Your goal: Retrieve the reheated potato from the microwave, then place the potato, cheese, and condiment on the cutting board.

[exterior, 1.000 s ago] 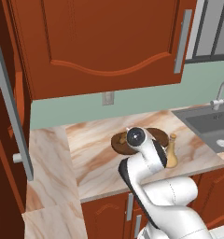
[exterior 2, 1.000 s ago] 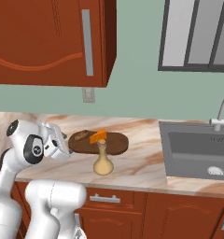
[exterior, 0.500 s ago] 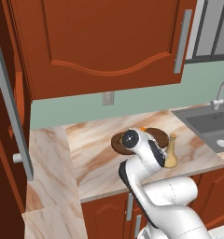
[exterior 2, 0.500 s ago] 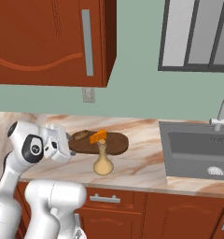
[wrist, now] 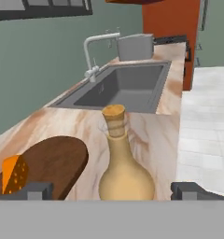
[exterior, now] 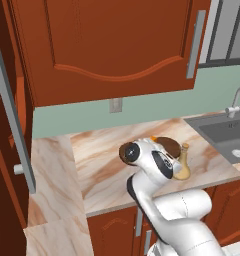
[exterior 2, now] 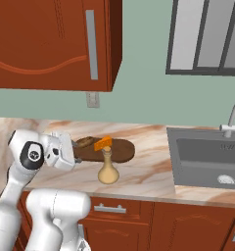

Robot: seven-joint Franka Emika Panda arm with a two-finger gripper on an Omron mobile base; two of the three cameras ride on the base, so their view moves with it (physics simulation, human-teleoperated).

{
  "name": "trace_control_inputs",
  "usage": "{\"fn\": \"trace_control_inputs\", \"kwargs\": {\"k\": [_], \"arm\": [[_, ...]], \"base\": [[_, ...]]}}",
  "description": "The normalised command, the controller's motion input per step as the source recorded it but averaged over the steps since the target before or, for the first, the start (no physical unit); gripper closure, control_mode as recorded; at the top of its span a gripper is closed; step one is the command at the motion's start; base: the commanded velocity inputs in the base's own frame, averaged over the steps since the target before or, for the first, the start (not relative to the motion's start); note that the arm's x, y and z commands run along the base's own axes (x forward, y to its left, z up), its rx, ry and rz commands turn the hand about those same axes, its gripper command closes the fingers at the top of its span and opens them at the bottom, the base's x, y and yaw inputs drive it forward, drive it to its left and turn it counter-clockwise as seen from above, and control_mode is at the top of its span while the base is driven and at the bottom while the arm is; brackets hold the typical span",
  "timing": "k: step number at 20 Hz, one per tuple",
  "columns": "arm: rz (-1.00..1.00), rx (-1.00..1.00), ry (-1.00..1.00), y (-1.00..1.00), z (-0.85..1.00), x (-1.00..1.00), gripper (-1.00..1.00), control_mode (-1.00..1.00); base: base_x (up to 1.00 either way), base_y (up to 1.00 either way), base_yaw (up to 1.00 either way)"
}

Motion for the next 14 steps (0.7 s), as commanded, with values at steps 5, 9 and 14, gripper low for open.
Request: {"fn": "trace_control_inputs", "kwargs": {"k": [5, 9, 14], "arm": [[-0.04, -0.20, 0.01, 0.00, 0.00, -0.06, -1.00, -1.00], [-0.07, -0.16, 0.05, 0.00, 0.00, -0.02, -1.00, -1.00], [-0.12, -0.22, 0.06, -0.02, 0.00, 0.00, -1.00, -1.00]], "base": [[0.00, 0.00, 0.00], [0.00, 0.00, 0.00], [0.00, 0.00, 0.00]]}}
